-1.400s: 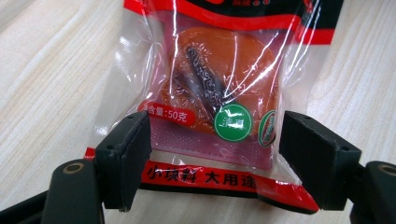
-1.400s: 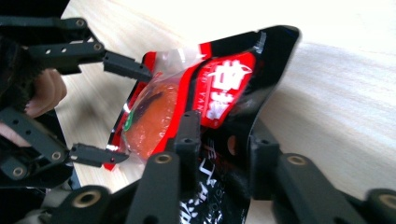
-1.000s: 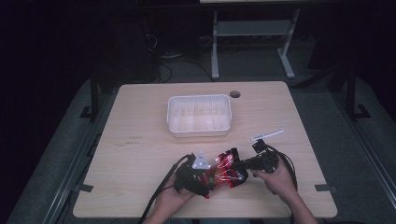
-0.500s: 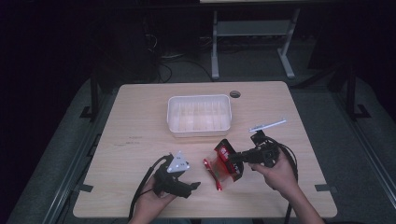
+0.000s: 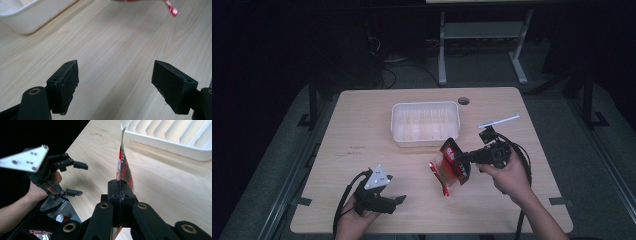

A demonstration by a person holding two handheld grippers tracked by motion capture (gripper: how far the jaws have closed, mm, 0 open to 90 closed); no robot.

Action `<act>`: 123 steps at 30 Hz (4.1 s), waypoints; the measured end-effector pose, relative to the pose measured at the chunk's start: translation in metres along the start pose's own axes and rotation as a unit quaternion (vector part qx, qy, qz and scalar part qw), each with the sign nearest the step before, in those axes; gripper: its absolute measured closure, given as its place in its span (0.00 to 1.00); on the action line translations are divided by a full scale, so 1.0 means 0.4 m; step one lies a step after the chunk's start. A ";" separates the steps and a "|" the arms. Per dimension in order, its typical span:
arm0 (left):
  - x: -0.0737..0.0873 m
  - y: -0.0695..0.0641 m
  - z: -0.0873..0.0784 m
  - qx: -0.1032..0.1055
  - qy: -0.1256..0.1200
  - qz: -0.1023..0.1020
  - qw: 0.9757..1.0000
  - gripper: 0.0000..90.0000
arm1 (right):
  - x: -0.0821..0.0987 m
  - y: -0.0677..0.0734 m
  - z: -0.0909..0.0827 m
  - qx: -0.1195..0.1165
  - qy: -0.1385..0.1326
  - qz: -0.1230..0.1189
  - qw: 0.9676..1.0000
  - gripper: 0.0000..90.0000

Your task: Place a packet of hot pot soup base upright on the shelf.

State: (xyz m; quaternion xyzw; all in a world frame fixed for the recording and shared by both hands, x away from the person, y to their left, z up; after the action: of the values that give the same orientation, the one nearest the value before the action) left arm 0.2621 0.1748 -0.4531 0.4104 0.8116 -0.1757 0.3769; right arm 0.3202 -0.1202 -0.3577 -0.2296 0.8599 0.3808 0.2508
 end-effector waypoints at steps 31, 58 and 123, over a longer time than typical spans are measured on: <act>0.023 0.050 -0.025 -0.028 -0.013 -0.019 0.999 0.23 | -0.295 -0.043 0.027 0.096 -0.065 0.063 0.991 0.99; 0.024 0.066 -0.041 -0.036 -0.028 -0.026 0.999 0.23 | -0.395 -0.130 0.123 0.168 -0.081 0.113 0.976 0.99; 0.021 0.071 -0.044 -0.038 -0.035 -0.027 0.998 0.24 | -0.373 -0.177 0.220 0.171 -0.064 0.134 0.974 0.92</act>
State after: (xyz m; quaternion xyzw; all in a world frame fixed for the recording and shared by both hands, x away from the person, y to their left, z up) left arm 0.2733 0.2069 -0.4475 0.3669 0.8148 -0.1691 0.4159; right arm 0.4989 -0.0648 -0.3566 -0.0413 0.9176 0.2716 0.2873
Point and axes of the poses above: each handheld gripper's, and its own axes: z roughly forward along the jaws, x roughly out of its underside, y roughly to its left, the point moved 4 cm from there along z, roughly forward along the jaws, and after that the axes turned 3 degrees about -y, right-handed, at the moved point
